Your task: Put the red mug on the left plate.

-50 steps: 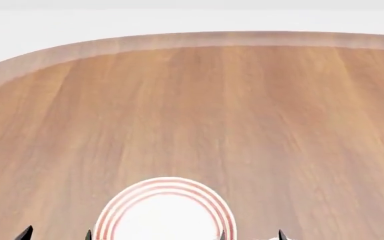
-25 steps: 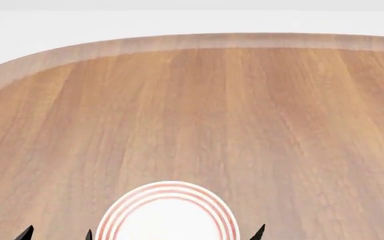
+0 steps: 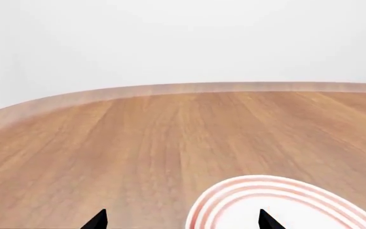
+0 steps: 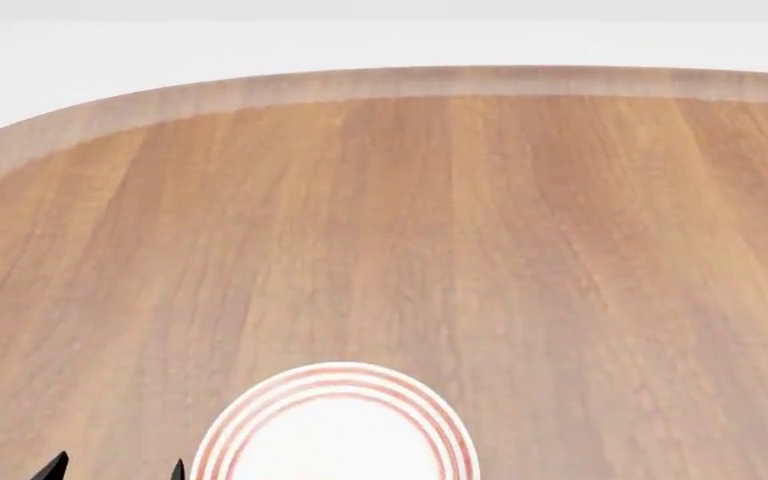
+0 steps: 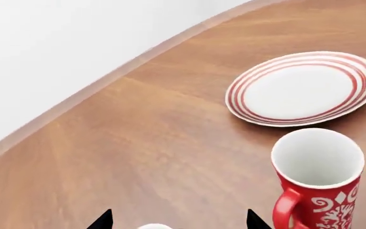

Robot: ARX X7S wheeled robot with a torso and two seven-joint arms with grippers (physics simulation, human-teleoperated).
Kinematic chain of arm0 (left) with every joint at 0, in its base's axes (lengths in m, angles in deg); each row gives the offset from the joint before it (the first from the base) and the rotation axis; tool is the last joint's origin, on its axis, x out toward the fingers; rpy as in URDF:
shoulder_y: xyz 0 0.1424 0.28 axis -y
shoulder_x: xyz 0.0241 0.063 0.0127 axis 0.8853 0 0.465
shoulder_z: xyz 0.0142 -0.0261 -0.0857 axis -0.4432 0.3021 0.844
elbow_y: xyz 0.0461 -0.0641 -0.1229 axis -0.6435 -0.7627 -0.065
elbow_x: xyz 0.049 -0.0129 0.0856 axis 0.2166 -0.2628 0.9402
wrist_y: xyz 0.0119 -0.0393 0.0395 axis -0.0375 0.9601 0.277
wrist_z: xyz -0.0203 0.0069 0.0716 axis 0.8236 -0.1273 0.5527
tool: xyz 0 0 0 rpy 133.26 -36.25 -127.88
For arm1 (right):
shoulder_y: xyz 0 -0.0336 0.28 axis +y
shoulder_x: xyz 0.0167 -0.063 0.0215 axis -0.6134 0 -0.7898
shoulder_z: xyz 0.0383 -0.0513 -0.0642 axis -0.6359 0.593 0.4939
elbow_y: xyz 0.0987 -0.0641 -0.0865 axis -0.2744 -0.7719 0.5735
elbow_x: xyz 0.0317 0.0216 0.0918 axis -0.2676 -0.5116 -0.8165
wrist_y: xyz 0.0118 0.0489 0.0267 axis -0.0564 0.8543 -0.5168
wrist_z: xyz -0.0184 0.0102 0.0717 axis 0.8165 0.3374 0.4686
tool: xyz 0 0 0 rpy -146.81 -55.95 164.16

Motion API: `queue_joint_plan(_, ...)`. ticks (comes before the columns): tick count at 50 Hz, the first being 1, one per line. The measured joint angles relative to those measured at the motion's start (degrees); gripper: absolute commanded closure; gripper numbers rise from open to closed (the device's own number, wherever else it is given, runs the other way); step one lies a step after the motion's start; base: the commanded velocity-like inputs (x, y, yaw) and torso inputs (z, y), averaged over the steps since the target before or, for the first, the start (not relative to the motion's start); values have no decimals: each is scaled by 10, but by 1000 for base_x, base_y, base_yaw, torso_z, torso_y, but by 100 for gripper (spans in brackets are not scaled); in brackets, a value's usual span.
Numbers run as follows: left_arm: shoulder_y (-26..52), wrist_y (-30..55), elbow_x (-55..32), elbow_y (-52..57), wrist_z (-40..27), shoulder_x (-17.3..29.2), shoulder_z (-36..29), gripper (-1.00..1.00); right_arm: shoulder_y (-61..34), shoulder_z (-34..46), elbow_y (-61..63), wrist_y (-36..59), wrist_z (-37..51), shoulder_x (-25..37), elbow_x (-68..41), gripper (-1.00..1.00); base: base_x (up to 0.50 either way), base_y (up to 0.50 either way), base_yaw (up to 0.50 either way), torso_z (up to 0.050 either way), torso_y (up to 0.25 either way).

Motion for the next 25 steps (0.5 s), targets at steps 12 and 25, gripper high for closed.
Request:
queue_joint_plan(12, 0, 0, -6, 1, -3, 4, -3, -100, 15, -8, 8, -34, 53, 6, -40, -100, 0, 0, 0, 0, 0)
queue_joint_plan(25, 2, -1, -10, 0, -6, 7, -9, -100, -14, -15, -40, -50, 99, 15, -47, -100, 0, 0, 0, 0, 0)
